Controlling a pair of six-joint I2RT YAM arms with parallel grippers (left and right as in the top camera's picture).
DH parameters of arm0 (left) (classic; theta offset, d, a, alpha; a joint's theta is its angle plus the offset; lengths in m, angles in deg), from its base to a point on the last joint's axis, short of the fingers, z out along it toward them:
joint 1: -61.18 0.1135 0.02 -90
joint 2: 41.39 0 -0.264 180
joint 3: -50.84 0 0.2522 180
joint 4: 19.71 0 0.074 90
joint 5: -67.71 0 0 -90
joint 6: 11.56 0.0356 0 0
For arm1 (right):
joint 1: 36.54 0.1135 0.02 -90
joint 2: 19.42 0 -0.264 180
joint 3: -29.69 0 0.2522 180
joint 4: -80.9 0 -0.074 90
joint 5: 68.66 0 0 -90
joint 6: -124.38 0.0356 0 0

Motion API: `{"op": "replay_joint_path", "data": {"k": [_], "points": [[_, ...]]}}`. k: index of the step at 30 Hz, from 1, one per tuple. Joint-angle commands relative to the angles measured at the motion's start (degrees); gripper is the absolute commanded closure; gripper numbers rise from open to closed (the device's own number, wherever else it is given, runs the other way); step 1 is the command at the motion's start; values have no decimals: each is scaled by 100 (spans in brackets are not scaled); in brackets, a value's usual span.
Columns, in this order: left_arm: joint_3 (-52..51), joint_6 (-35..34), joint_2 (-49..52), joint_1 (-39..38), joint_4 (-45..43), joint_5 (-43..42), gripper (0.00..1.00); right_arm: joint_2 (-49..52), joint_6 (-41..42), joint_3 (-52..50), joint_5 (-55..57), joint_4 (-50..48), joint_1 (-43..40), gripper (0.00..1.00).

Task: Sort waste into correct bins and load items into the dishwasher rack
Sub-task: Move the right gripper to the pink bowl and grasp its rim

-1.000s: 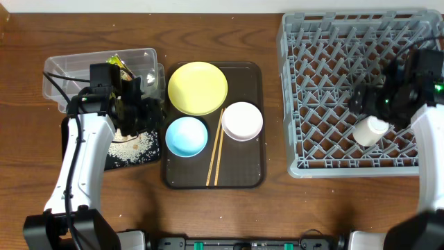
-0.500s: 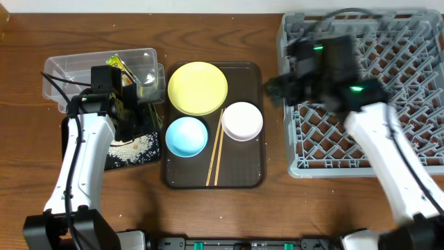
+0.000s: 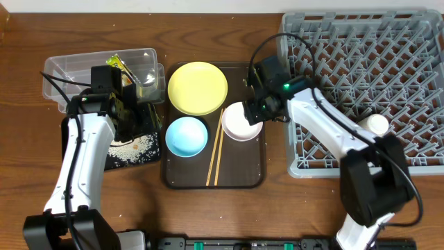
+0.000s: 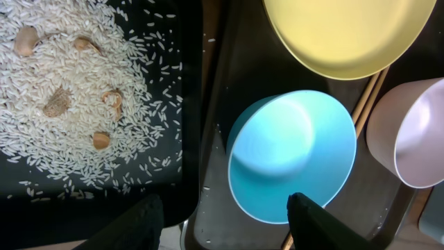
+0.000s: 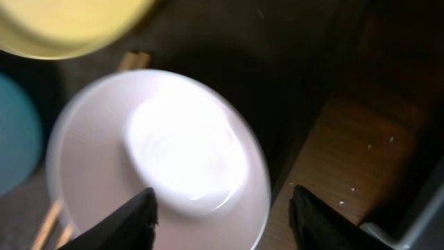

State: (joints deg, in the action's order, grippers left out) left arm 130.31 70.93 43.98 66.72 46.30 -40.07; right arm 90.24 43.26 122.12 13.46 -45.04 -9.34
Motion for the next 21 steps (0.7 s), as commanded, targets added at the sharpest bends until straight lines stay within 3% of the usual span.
{"op": "replay_joint_path", "data": {"k": [1, 3, 6, 12, 21], "points": [[22, -2, -70, 22, 22, 52, 40, 225, 247, 28, 251, 33, 50, 50], [15, -2, -70, 22, 26, 52, 40, 328, 249, 28, 249, 76, 52, 62], [15, -2, -70, 22, 24, 52, 40, 396, 249, 28, 254, 125, 59, 69], [15, -2, -70, 22, 26, 52, 39, 352, 289, 42, 254, 109, 17, 99], [15, -2, -70, 22, 26, 52, 40, -610, 249, 404, 715, 92, -494, 99]]}}
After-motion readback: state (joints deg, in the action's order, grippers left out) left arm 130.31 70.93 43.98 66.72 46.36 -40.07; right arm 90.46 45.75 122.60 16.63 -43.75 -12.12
